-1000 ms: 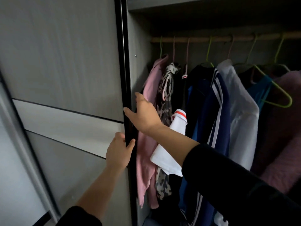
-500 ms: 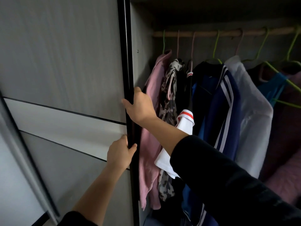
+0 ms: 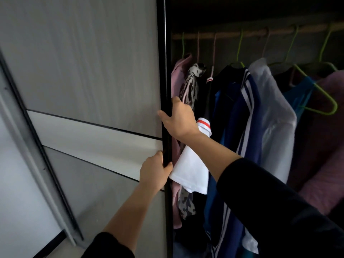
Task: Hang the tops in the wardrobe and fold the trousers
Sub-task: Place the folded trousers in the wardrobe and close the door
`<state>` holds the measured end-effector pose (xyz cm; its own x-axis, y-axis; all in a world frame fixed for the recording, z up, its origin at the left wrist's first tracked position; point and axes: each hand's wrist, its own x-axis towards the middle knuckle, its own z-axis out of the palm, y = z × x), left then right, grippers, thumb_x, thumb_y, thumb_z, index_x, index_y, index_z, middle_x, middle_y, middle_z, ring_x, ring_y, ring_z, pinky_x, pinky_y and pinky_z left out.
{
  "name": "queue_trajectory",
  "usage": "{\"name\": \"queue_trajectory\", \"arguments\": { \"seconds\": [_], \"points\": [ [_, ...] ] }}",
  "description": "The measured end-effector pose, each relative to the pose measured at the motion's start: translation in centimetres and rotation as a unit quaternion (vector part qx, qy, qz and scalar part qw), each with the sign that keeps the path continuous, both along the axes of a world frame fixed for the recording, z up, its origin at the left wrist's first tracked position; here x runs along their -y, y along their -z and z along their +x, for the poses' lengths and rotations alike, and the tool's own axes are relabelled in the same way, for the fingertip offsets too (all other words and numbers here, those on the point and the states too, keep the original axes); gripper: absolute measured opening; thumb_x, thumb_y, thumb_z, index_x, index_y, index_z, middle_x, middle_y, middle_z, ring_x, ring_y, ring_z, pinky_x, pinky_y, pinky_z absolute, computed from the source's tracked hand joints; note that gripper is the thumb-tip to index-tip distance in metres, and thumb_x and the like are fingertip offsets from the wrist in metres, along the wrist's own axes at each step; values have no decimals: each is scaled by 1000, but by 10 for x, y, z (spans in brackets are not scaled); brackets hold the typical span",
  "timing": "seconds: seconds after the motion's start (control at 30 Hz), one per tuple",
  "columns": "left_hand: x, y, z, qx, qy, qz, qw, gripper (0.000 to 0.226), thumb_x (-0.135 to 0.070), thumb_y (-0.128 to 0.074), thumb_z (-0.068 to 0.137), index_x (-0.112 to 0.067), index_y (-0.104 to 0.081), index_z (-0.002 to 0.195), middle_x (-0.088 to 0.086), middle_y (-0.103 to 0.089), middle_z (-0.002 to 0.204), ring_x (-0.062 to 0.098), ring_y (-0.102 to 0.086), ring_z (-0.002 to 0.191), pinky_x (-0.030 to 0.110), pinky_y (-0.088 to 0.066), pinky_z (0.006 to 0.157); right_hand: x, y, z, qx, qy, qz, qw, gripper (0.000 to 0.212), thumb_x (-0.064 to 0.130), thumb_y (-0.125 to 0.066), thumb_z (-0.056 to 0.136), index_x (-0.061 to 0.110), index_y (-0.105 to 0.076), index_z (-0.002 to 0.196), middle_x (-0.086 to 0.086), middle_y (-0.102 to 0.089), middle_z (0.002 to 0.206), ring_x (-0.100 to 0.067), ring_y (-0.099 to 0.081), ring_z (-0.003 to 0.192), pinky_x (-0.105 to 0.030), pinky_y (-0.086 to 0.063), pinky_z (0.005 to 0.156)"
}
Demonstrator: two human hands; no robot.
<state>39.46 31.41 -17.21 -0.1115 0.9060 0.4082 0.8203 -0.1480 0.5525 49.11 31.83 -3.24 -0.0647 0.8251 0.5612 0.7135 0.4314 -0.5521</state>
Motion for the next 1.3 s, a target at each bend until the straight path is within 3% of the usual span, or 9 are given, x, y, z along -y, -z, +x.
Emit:
{"name": "queue_trajectory", "arguments": {
  "seconds": [0.2,0.5,0.7,0.83,0.93,1.0,1.1,1.2,1.3],
  "points": [
    [32,0,66,10,12,-3,1000,29,-31,-58,83,-14,-37,71,1,-51,65,23,-48,63,30,-34,55,35,-2,65,-2,4,-11,1000,47,31,-57,94,-1,-43,125,-9,-60,81,-29,-64,74,-43,-55,67],
    [88,0,185,-19,28,28,999,27,-39,-58,89,-19,-41,82,-4,-56,75,19,-56,73,28,-38,61,89,0,183,-9,27,8,1000,50,29,-55,95,0,-41,133,0,-52,66,-19,-55,62,-34,-50,59],
    [126,3,265,-20,41,43,998,33,-41,-56,90,-16,-38,79,-6,-46,65,16,-45,63,26,-31,57,132,5,258,-22,58,31,998,55,31,-57,94,-1,-41,136,-6,-59,86,-25,-64,84,-41,-54,77],
    [149,4,315,-46,81,60,994,34,-43,-54,91,-15,-38,81,-5,-47,65,21,-55,65,29,-38,59,158,9,312,-8,100,31,995,62,33,-56,94,3,-34,144,-17,-66,111,-31,-62,104,-39,-51,88],
    [161,9,344,-131,103,148,975,36,-46,-65,84,-19,-42,78,-6,-48,63,19,-57,62,32,-42,61,177,12,344,26,127,34,991,71,31,-57,94,8,-20,151,-15,-54,133,-29,-58,114,-39,-51,93],
    [169,18,354,-177,123,224,951,40,-47,-78,71,-20,-51,82,-6,-53,72,18,-57,71,35,-47,67,191,11,363,101,155,85,979,88,27,-62,91,15,-1,153,-11,-26,154,-28,-38,135,-40,-42,106],
    [168,26,351,-234,104,264,930,95,-49,-85,55,-15,-41,132,15,-46,128,30,-43,119,52,-44,94,210,5,391,293,203,189,915,99,14,-69,83,18,0,154,-11,3,161,-29,3,148,-44,-8,118],
    [152,22,341,-265,94,254,925,143,-55,-88,42,-14,-5,152,29,-9,153,40,-8,144,56,-24,108,219,8,409,465,238,184,833,85,11,-68,84,10,-17,152,-18,-2,160,-33,4,147,-46,3,117],
    [146,18,353,-294,142,258,909,153,-58,-88,37,-15,5,152,27,13,154,37,10,145,55,-14,110,229,12,421,502,274,160,804,76,9,-62,89,2,-19,151,-25,-5,157,-38,-1,146,-45,6,116]
  ]
}}
